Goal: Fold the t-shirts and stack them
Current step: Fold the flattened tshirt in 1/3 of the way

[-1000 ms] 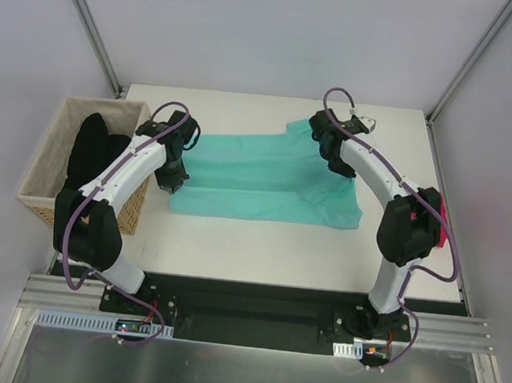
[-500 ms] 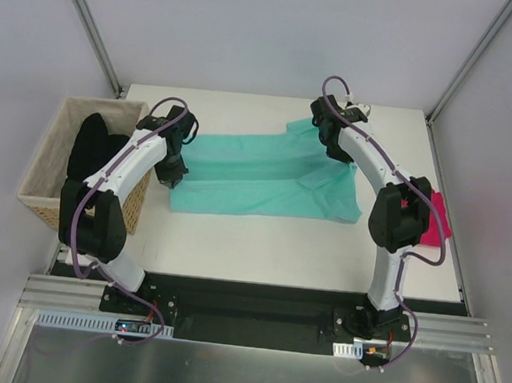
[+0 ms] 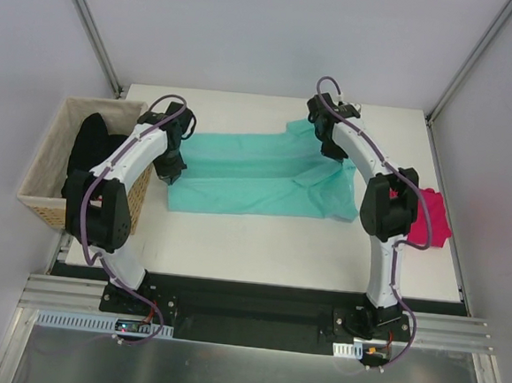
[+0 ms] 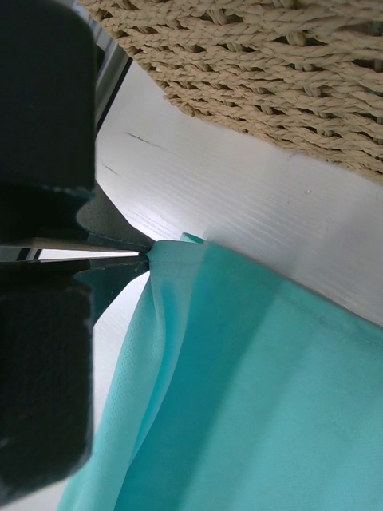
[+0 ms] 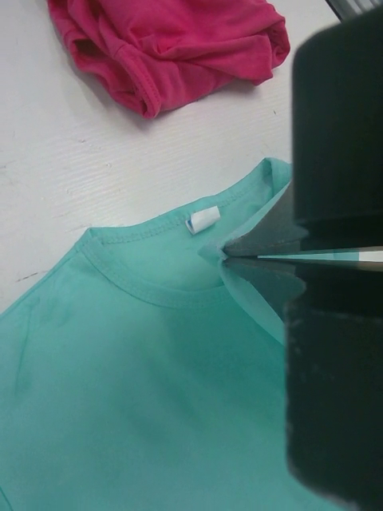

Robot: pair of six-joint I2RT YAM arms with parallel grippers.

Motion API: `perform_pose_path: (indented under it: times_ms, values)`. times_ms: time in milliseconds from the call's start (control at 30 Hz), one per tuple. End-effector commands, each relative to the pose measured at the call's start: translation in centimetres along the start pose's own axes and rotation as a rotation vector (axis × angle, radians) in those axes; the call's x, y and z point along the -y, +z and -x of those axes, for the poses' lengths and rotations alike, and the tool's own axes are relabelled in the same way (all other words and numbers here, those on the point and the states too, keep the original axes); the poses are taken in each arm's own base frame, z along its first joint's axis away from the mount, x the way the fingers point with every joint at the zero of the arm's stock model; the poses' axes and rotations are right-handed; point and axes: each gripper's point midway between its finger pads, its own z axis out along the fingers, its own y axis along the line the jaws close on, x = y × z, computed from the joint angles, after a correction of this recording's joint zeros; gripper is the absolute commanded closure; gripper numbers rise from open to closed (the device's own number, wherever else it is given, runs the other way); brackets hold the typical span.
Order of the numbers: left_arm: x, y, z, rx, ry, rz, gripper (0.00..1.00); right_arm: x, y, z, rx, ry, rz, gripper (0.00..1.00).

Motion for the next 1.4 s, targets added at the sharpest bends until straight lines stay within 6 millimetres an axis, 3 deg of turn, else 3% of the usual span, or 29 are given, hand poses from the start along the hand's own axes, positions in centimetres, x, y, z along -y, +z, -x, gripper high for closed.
perform_pose_path:
  times_ms: [0, 233, 600, 1067, 1100, 1167, 1200, 1300, 1367]
  values:
    - [-0.4, 0.1, 1.2, 0.018, -0.001, 0.022, 1.00, -0.5, 0.0, 1.6, 0.013, -0.010, 0.030, 0.99]
    - [-0.2, 0.9, 1.6, 0.004, -0.005, 0.029, 1.00, -1.9, 1.2, 1.9, 0.003, -0.012, 0.079, 0.99]
    - [0.5, 1.1, 3.4, 0.023, -0.019, 0.015, 1.00, -2.9, 1.5, 4.4, 0.052, -0.001, 0.133, 0.99]
    - [1.0, 2.1, 4.1, 0.009, -0.006, 0.018, 0.99, -3.8, 3.5, 3.6, 0.009, -0.020, 0.156, 0.99]
    - [1.0, 2.3, 4.0, 0.005, -0.005, 0.021, 0.98, -3.9, 3.7, 3.5, 0.004, -0.022, 0.159, 0.91]
    - [1.0, 2.4, 4.0, 0.003, -0.004, 0.021, 0.87, -4.1, 3.8, 3.3, -0.004, -0.022, 0.166, 0.82]
    - [1.0, 2.5, 3.9, -0.002, -0.001, 0.024, 0.75, -4.1, 3.8, 3.3, -0.004, -0.026, 0.170, 0.75]
    - [1.0, 2.7, 3.9, -0.004, -0.004, 0.026, 0.56, -4.4, 3.9, 3.3, -0.006, -0.029, 0.178, 0.67]
    - [1.0, 2.7, 4.1, -0.001, -0.008, 0.028, 0.51, -4.4, 3.9, 3.4, -0.005, -0.027, 0.185, 0.66]
